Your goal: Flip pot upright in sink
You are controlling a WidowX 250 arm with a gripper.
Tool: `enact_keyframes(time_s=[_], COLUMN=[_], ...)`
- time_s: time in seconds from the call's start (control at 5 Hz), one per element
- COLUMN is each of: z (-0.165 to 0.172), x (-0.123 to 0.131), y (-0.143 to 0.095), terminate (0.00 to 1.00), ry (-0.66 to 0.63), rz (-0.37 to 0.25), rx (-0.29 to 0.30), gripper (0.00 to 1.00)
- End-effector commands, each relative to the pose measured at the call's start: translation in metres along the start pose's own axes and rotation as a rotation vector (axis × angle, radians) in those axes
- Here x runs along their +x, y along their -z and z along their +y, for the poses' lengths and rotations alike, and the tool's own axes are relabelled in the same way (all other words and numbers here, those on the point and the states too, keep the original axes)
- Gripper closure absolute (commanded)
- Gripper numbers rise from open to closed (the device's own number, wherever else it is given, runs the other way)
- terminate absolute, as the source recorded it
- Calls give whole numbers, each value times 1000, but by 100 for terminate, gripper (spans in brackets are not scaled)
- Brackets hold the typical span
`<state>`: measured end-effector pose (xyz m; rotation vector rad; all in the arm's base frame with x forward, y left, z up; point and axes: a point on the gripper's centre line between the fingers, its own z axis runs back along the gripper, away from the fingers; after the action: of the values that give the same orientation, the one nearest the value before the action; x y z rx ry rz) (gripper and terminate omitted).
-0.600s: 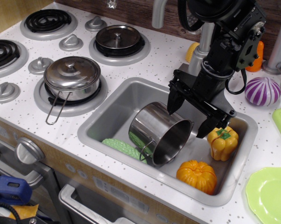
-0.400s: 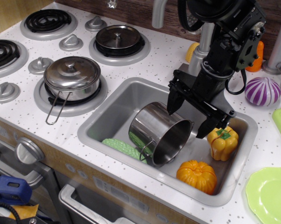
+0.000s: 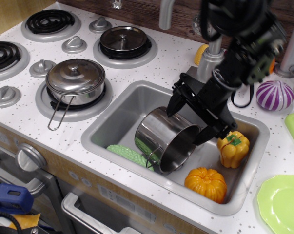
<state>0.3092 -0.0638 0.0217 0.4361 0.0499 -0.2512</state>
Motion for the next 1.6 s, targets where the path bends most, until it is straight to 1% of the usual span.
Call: enact_keyframes(time_s=[0.0, 0.2, 0.4, 0.6, 1.0, 1.2, 1.4], z=[-5, -3, 2, 11, 32, 41, 45], x=[5, 2, -4, -7, -11, -12, -12], y=[-6, 2, 10, 15, 23, 26, 29], terminate=[0, 0, 0, 0, 0, 0, 0], ry=[10, -17, -3, 9, 33, 31, 27], rz=[-83, -114, -150, -206, -254, -304, -334], rx=[125, 138, 198, 208, 170, 132, 99], gripper=[0, 0, 0, 0, 0, 100, 100])
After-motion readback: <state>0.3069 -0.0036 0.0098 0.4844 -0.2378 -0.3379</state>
